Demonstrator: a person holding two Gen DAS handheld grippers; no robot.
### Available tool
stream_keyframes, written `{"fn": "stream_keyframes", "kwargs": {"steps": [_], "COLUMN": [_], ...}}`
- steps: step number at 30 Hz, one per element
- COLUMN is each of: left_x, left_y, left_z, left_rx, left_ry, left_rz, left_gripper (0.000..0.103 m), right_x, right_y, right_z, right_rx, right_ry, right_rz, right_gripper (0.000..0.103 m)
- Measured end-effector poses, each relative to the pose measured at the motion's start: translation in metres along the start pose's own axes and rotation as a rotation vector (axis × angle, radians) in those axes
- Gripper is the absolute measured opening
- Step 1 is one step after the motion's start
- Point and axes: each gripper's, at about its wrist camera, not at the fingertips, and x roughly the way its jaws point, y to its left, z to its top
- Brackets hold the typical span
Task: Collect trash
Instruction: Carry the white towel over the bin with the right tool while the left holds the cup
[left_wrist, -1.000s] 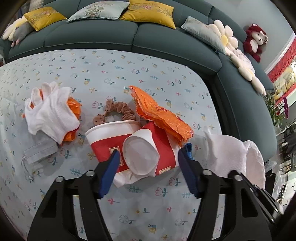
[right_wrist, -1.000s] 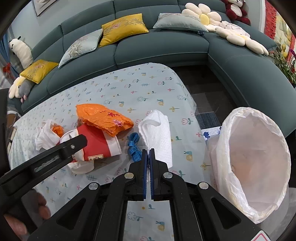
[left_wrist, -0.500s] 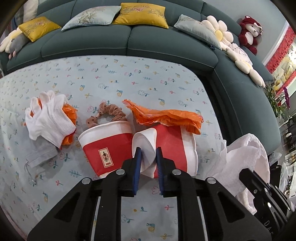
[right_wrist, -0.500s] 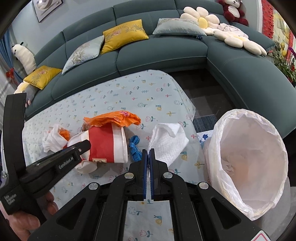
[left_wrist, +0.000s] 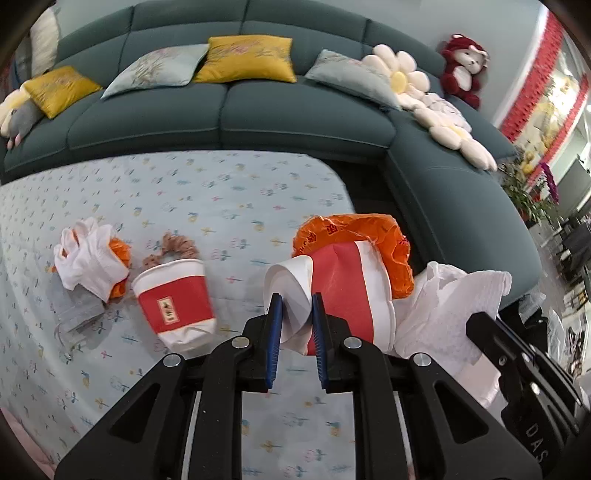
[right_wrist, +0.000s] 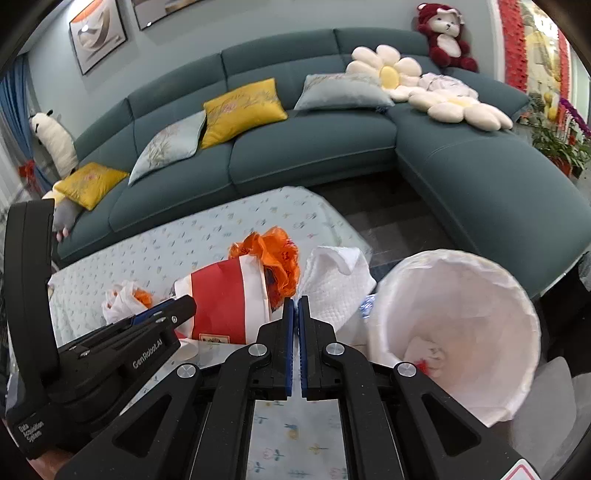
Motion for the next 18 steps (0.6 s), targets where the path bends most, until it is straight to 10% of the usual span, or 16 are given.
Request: {"fn": "stream_keyframes", "kwargs": {"steps": [18], "left_x": [-0.030], "left_y": [0.015], "left_z": [-0.042], "left_rx": [-0.057], "left_ry": [0.046], "left_rz": [0.137], "left_gripper": [0.016], "right_x": [-0.045], "right_y": [-0.044], "right_z": [-0.015], "right_rx": [0.042], "right_ry": [-0.055], "right_rz": [-0.013], "right_gripper": [0.002]}}
